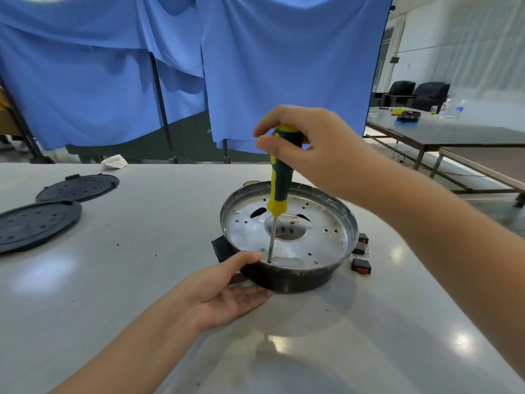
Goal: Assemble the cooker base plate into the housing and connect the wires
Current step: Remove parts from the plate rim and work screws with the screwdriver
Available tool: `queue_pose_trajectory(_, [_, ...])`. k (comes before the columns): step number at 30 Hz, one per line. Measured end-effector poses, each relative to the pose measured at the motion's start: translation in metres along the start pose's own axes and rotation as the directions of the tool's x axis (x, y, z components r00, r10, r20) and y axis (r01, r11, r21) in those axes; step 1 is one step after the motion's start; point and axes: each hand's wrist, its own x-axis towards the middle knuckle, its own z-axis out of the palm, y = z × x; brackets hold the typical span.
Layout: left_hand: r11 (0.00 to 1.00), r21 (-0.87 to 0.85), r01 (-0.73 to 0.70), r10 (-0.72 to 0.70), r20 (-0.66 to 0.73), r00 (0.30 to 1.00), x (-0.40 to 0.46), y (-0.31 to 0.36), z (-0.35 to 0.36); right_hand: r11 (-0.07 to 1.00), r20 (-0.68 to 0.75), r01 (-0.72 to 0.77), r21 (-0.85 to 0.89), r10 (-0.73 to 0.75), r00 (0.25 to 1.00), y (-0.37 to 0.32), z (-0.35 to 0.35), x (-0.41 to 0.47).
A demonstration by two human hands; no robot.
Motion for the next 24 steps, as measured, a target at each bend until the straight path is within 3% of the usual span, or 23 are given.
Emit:
queue_pose_trajectory(3, [0.999, 0.045, 0.003, -0.003, 0.004, 1.000, -0.001, 0.002, 0.000, 0.967, -0.118, 0.001, -0.254, -0.031, 0.993, 0.006, 0.008, -0.001])
queue_pose_trajectory(4, [0.998, 0.068, 0.007, -0.007, 0.004, 1.000, -0.001, 0.003, 0.001, 0.966, -0.106, 0.000, -0.259, -0.028, 0.994, 0.008, 0.009, -0.001])
queue_pose_trajectory(7, [0.993, 0.117, 0.020, -0.020, -0.002, 1.000, -0.002, 0.007, 0.003, 0.990, 0.106, -0.099, 0.097, 0.088, 0.990, 0.008, 0.003, -0.003])
queue_pose_trajectory(9, [0.992, 0.125, 0.012, -0.011, -0.009, 1.000, -0.001, 0.007, 0.004, 0.986, 0.125, -0.090, 0.139, 0.073, 0.989, 0.009, -0.004, -0.002])
queue_pose_trajectory(12, [0.993, 0.114, 0.002, -0.002, -0.003, 1.000, -0.001, 0.006, 0.004, 0.975, -0.037, -0.004, -0.221, -0.004, 0.999, 0.010, -0.004, -0.003])
queue_pose_trajectory(14, [0.994, 0.108, -0.002, 0.001, 0.006, 1.000, -0.002, 0.005, 0.004, 0.859, -0.126, -0.029, -0.511, -0.041, 0.991, 0.010, 0.000, -0.004])
queue_pose_trajectory(15, [0.994, 0.109, -0.005, 0.004, 0.007, 1.000, -0.003, 0.005, 0.004, 0.839, -0.141, -0.033, -0.544, -0.052, 0.989, 0.010, 0.001, -0.004])
queue_pose_trajectory(16, [0.994, 0.110, -0.007, 0.006, 0.006, 1.000, -0.003, 0.005, 0.004, 0.884, -0.124, -0.033, -0.467, -0.028, 0.992, 0.010, 0.001, -0.004])
queue_pose_trajectory(18, [0.994, 0.111, -0.008, 0.008, 0.000, 1.000, -0.002, 0.006, 0.004, 0.991, -0.003, -0.083, -0.109, 0.083, 0.997, 0.011, 0.002, -0.001])
queue_pose_trajectory(20, [0.994, 0.107, -0.008, 0.009, -0.008, 1.000, -0.002, 0.006, 0.004, 0.986, 0.054, -0.110, 0.123, 0.104, 0.993, 0.010, 0.000, 0.001])
queue_pose_trajectory(22, [0.995, 0.103, -0.004, 0.006, -0.013, 1.000, -0.002, 0.006, 0.004, 0.999, -0.010, -0.016, 0.044, 0.016, 1.000, 0.010, 0.001, 0.000])
queue_pose_trajectory(24, [0.995, 0.104, -0.007, 0.009, -0.014, 1.000, -0.002, 0.005, 0.004, 0.977, -0.069, 0.014, -0.211, -0.030, 0.997, 0.010, 0.005, -0.002])
